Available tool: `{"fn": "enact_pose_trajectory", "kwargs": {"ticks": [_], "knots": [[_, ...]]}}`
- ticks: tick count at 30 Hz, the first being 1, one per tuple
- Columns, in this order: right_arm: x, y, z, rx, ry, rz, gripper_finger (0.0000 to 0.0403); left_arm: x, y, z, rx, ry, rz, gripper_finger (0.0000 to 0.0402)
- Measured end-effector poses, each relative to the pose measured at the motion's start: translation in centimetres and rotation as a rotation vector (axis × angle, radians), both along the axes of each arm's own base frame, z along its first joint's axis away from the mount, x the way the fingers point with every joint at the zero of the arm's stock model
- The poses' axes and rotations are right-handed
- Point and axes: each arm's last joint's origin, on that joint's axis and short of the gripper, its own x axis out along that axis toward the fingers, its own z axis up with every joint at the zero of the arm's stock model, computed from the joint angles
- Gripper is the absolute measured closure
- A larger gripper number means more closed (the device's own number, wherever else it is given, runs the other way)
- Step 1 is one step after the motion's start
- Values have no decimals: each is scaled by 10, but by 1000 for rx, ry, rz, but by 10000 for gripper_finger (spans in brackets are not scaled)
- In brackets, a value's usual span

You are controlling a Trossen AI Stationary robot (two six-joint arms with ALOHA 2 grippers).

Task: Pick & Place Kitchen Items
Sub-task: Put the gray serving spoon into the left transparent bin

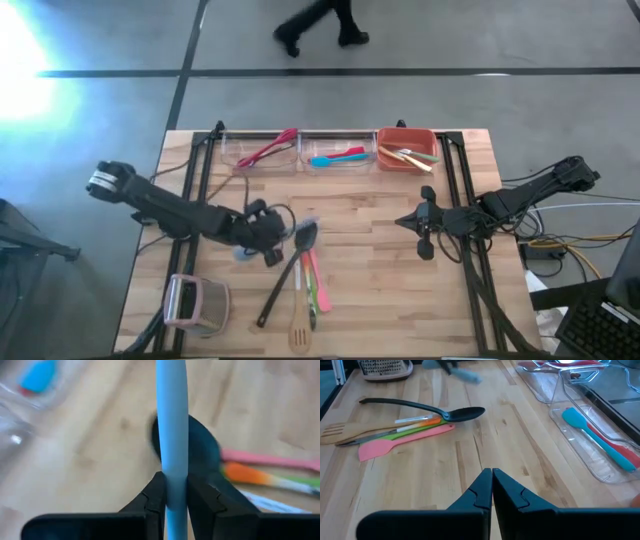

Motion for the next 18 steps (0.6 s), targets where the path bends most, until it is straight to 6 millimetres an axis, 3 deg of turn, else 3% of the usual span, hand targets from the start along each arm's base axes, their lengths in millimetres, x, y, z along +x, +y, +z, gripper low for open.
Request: {"fn": "enact_pose_trajectory", "kwargs": {"ticks": [8,18], "knots": [[0,0,0,1,-1,-1,394,-13,53,29,202,-31,47,346],[0,0,0,3,-2,-2,394,-19,125,42,400,10,55,346]]}}
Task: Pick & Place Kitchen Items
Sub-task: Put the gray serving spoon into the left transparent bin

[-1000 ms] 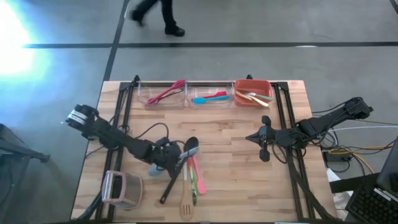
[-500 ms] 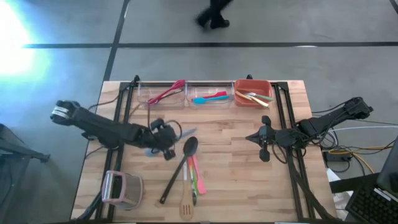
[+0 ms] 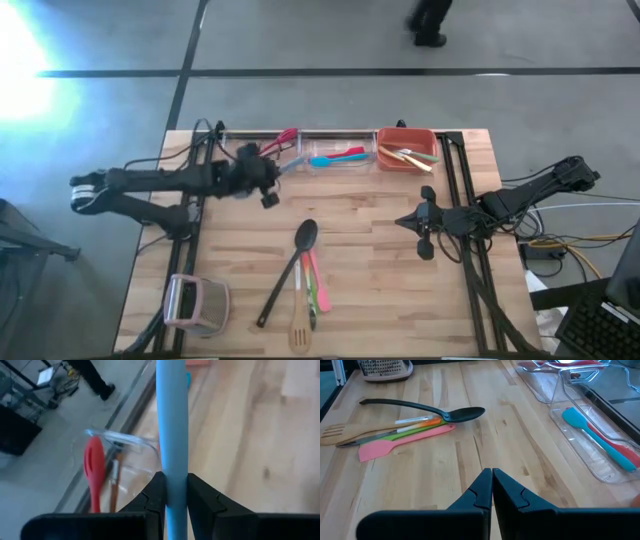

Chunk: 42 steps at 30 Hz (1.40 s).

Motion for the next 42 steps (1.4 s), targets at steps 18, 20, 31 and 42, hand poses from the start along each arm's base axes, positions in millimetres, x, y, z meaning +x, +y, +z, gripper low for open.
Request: {"fn": "enact_pose_trajectory", "kwargs": {"ticks": [18,20,31,42], "knots": [[0,-1,1,-32,-10,-38,394,-19,95,-1,125,-46,89,346],[0,-1,1,-32,-11,-39,394,-14,99,-5,140,-41,80,346],[0,-2,0,-36,-7,-38,394,-2,120,-44,94,95,140,346],[-1,-2,-8,-38,13,-41,394,5,134,-72,27,92,218,346]]}}
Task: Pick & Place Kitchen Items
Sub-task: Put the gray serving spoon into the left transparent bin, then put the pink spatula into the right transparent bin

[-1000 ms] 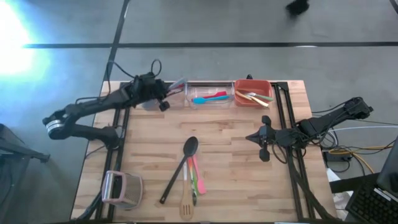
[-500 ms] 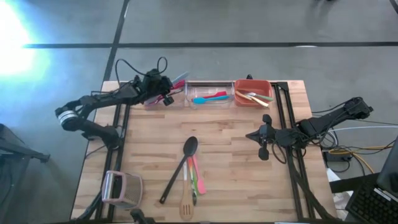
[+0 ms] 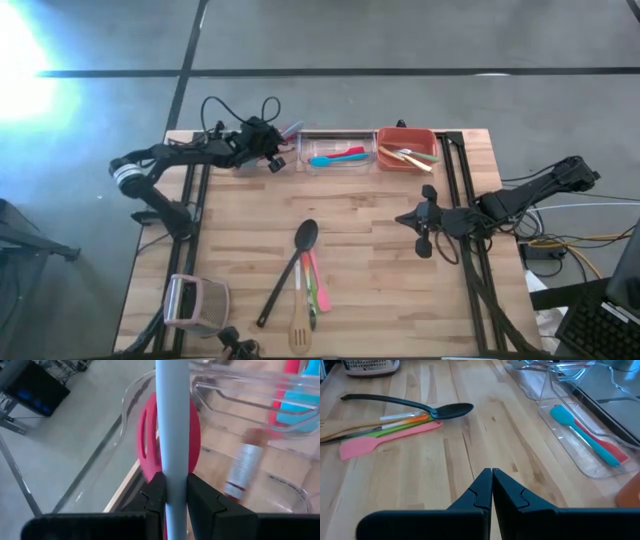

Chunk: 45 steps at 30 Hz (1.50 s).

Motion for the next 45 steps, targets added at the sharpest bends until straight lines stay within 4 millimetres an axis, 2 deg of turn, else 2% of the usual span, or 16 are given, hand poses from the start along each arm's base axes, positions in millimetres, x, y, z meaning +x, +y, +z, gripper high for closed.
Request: {"fn": "enact_pose_trajectory", "kwargs": {"ticks": [7,13,19,25,36,45], "knots": [[0,0,-2,0,5,-1,394,-1,0,-2,-13,3,9,336],[0,0,-2,0,4,-2,394,-2,-2,4,-42,-11,34,232],[0,0,-2,1,3,-2,394,-8,-7,22,-56,-7,42,174],[0,0,-2,3,-3,-1,394,-18,-19,53,-83,-55,52,166],[4,2,5,16,-73,7,394,-39,-66,114,-267,-326,-160,166],[8,3,26,6,-160,28,394,-43,-122,129,-408,-371,-390,168]]}}
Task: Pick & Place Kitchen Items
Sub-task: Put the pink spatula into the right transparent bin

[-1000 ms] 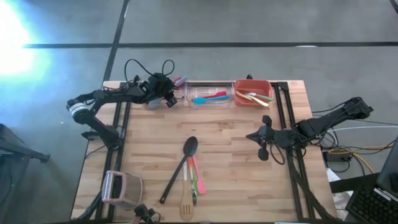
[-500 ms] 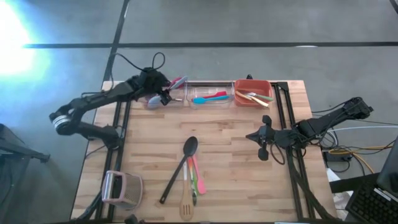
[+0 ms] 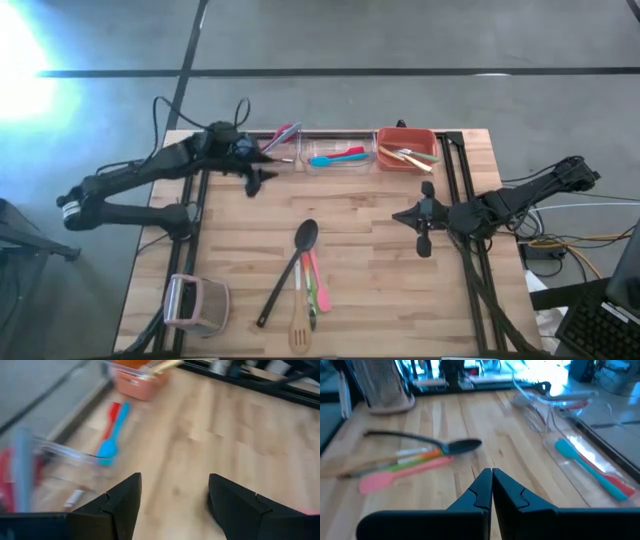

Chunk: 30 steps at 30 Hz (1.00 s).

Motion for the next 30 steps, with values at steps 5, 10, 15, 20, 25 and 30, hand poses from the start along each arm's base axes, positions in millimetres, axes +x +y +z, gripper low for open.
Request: {"fn": "enact_pose_trajectory", "kwargs": {"ticks": [5,10,15,20,25,30], "knots": [[4,2,13,49,-128,2,394,7,-29,-4,-79,37,-108,168],[7,3,25,72,-249,14,394,14,-59,-20,-164,109,-182,168],[8,3,35,82,-342,25,394,12,-90,-50,-164,201,-143,168],[11,5,55,64,-387,30,394,9,-115,-80,-212,185,-128,168],[30,13,76,1,-326,61,394,8,-129,-105,-295,83,-149,168],[57,24,89,-43,-143,64,394,2,-132,-126,-360,83,-130,168]]}}
